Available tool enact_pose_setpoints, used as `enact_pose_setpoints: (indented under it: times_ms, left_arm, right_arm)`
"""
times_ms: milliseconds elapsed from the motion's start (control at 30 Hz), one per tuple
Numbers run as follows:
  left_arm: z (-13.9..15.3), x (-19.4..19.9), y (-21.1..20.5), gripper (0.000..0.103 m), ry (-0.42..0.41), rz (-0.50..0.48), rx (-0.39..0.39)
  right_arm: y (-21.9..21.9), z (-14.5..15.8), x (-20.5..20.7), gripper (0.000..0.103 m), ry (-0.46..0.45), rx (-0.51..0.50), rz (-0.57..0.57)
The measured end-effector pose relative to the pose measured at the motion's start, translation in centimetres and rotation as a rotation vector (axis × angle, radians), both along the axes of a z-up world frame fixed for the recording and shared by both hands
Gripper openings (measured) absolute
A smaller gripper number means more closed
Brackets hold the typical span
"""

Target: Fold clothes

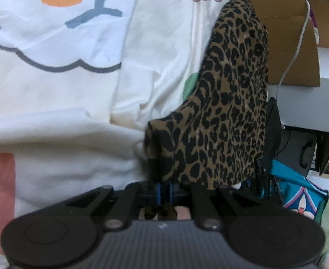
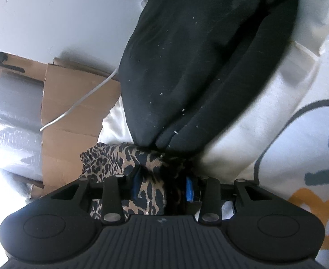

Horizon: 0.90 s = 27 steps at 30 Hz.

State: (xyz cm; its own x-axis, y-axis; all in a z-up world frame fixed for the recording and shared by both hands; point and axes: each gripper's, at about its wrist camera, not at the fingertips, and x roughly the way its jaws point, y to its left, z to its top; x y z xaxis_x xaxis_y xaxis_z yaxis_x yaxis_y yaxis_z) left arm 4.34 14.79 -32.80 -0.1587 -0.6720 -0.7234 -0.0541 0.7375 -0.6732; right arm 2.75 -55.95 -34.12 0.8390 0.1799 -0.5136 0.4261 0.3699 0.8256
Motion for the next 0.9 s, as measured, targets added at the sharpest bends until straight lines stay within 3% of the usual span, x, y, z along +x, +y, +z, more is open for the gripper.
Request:
enact_pose_setpoints:
  times_ms: [67,133,200,300,400,467,500,533,900]
  left_arm:
    - [-0.1,0.0,-0.1,0.008,0.001,0.011,0.000]
    - [-0.2,0.0,-0.2,0.012,-0.007,0.020,0.003]
    - [-0.2,0.0,-0.3,0.012,-0.022,0.018,0.011]
    - [0.0,-0.1,-0.8,0.012,-0.060,0.002,0.029]
    - [-0.2,0.0,-1.0,0.012,-0.075,0.022,0.029]
    - [-0.4,0.0,-0.9,0.011,-0.076,0.027,0.017]
    - [-0.4,0.0,-0.8,0.008,-0.067,0.031,0.015]
    - [-0.4,0.0,-0.6,0.007,-0.058,0.036,0.013]
    - [3.9,1.0,-0.6,0.005,-0.070,0.006,0.050]
  right_arm:
    - [-0.2,0.1,0.3,0.028,-0.002,0.010,0.020]
    - [-0.3,0.2,0.4,0.027,-0.007,0.019,0.038]
    - [-0.4,0.3,0.7,0.028,-0.006,0.022,0.055]
    - [-0.2,0.1,1.3,0.039,-0.004,0.016,0.084]
    - [-0.1,0.1,1.8,0.040,-0.002,-0.001,0.102]
    - [-0.2,0.0,1.5,0.026,0.009,0.005,0.099]
    - [-0.3,0.0,1.3,0.012,0.022,0.006,0.095]
    - [-0.3,0.1,1.1,0.005,0.025,0.009,0.101]
    - [0.5,3.4,-0.7,0.004,-0.051,0.091,0.086]
